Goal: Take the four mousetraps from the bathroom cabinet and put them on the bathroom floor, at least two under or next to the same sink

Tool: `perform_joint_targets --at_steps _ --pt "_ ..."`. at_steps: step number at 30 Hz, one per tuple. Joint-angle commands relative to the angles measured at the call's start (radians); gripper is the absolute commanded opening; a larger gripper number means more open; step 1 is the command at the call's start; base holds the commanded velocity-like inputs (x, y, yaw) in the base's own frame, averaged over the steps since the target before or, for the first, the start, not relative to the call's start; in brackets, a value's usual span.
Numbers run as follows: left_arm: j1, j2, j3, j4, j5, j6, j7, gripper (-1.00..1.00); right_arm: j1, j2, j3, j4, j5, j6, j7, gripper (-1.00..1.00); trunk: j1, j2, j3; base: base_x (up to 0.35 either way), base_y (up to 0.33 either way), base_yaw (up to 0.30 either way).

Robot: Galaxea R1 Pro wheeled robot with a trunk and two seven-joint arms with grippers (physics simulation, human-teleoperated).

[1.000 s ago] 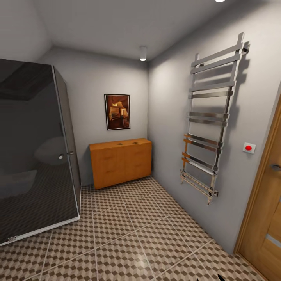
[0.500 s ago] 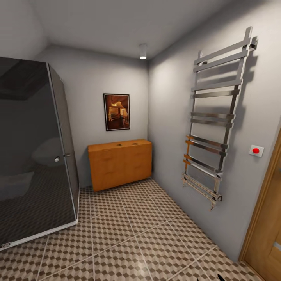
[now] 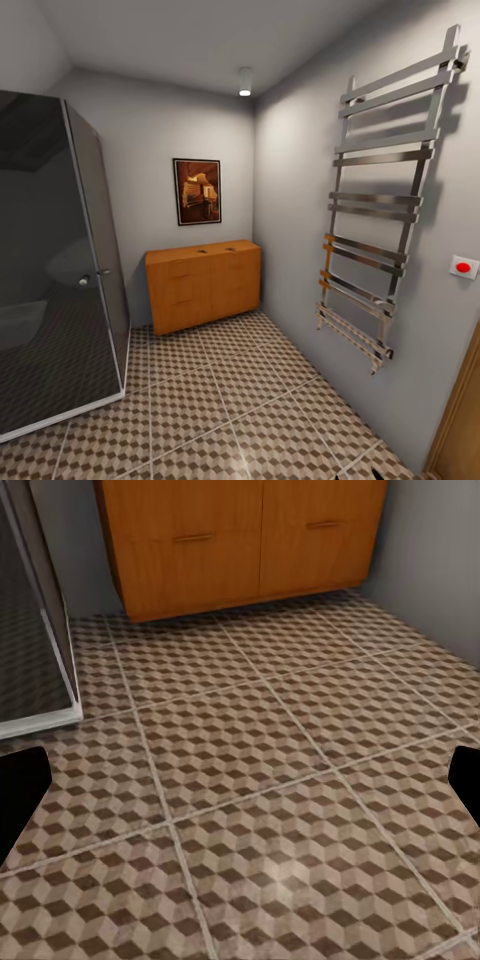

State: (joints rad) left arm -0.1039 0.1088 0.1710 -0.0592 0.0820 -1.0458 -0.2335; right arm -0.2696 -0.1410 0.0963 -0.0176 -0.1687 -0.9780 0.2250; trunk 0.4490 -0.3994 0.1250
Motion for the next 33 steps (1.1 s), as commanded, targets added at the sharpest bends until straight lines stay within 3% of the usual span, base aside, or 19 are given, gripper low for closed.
perform_joint_targets --at_steps 1,12,33 --pt "0.000 0.000 0.002 0.001 0.008 -0.001 -0.010 1.00 0.000 0.000 0.008 0.001 -0.011 -0.002 0.004 1.00 0.001 -0.001 0.000 0.328 0.000 0.000" --pt "0.000 0.000 0.002 0.001 0.008 -0.001 -0.010 1.00 0.000 0.000 0.008 0.001 -0.011 -0.002 0.005 1.00 0.001 -0.001 0.000 0.328 0.000 0.064" --pt "0.000 0.000 0.002 0.001 0.008 -0.001 -0.010 1.00 0.000 0.000 0.008 0.001 -0.011 -0.002 0.004 1.00 0.001 -0.001 0.000 0.328 -0.008 0.250"
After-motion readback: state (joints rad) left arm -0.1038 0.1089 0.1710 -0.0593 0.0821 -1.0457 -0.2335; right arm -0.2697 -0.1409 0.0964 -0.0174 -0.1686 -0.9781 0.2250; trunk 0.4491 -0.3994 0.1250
